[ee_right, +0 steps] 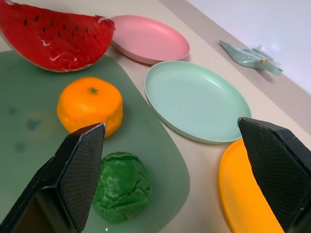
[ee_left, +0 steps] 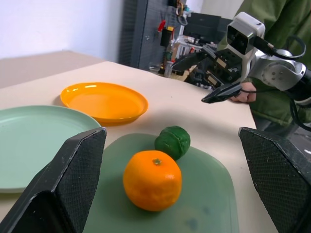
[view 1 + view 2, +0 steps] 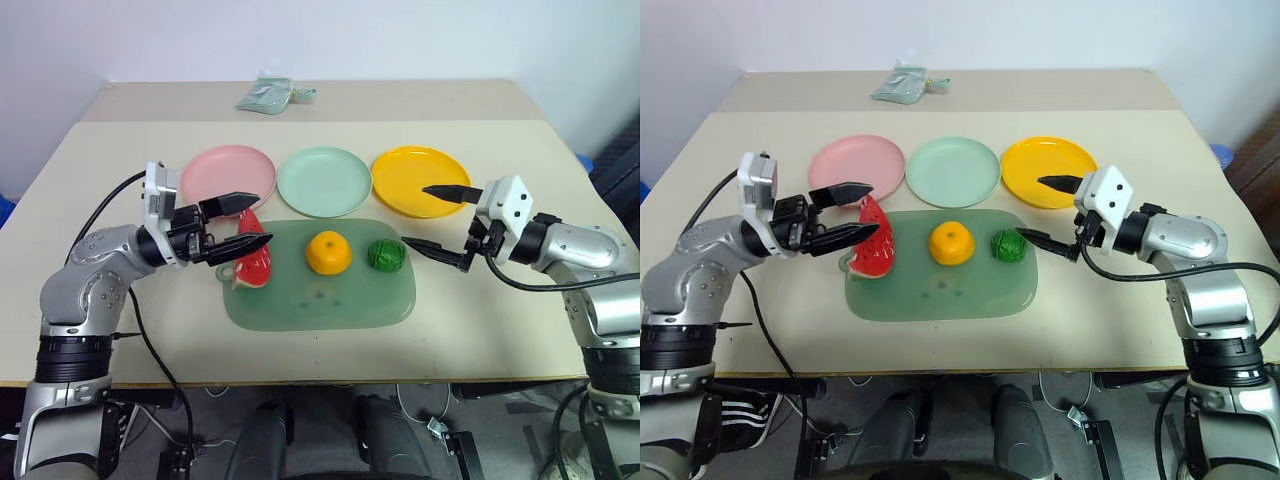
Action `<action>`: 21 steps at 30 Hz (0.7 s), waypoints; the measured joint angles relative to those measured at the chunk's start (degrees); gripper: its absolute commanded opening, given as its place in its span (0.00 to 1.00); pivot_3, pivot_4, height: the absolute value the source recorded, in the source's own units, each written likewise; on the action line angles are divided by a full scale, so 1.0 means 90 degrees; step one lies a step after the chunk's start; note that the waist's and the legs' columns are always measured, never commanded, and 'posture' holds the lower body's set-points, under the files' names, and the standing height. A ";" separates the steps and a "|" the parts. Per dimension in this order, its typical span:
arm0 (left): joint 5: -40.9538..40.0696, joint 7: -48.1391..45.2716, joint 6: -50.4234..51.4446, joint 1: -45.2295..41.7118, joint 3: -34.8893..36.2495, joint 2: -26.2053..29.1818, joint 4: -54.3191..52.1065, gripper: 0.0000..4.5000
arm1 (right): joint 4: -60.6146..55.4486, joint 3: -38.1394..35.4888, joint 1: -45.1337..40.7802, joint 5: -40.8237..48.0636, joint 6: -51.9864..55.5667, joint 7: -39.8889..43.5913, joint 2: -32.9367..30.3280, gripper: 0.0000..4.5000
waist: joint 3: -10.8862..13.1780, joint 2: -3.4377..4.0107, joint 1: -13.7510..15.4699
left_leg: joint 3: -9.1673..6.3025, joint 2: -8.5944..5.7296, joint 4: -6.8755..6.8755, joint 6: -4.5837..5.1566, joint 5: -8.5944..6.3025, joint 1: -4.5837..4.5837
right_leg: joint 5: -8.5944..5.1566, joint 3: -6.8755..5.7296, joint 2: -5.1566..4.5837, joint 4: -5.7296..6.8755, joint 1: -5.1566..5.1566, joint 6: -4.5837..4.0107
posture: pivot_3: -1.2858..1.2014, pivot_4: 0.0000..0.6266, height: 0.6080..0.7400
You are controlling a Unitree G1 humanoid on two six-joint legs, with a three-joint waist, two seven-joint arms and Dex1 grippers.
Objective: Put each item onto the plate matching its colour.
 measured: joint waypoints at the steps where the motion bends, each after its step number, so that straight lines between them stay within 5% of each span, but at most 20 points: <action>1: 0.0000 -0.0001 0.0000 0.0007 0.0000 0.0000 0.0000 1.00 | 0.0000 -0.0003 0.0000 0.0001 0.0002 0.0000 -0.0002 0.99 | 0.0000 0.0000 -0.0001 | 0.0000 0.0000 0.0000 0.0000 0.0000 0.0000 | 0.0000 0.0000 0.0000 0.0000 0.0000 0.0000 | 0.52 0.24 0.99; 10: -0.0086 0.0774 0.0516 0.0126 0.0385 0.0402 -0.0608 1.00 | 0.0004 0.0039 -0.0063 -0.0002 0.0096 0.0008 -0.0018 0.99 | 0.0000 0.0000 -0.0006 | -0.0001 0.0001 0.0000 0.0000 0.0000 0.0000 | 0.0000 0.0000 -0.0001 0.0000 0.0000 0.0000 | 0.52 0.24 0.99; 16: -0.0941 0.2195 0.2544 0.0768 0.1122 0.1405 -0.2155 1.00 | 0.0395 0.0394 -0.0606 -0.0060 -0.0067 0.0162 0.0310 0.99 | 0.0001 0.0003 -0.0056 | -0.0002 0.0005 -0.0007 0.0001 -0.0001 0.0005 | -0.0001 0.0003 0.0002 0.0002 -0.0002 0.0000 | 0.52 0.24 0.99; 21: -0.1187 0.4900 0.3969 0.0310 0.1447 0.0903 -0.3167 1.00 | 0.0930 0.0866 -0.1061 -0.0190 -0.0337 0.0367 0.0832 0.99 | 0.0002 -0.0004 0.0042 | -0.0011 -0.0003 0.0012 0.0001 -0.0001 0.0000 | 0.0001 -0.0001 -0.0004 0.0002 0.0009 0.0003 | 0.52 0.24 0.99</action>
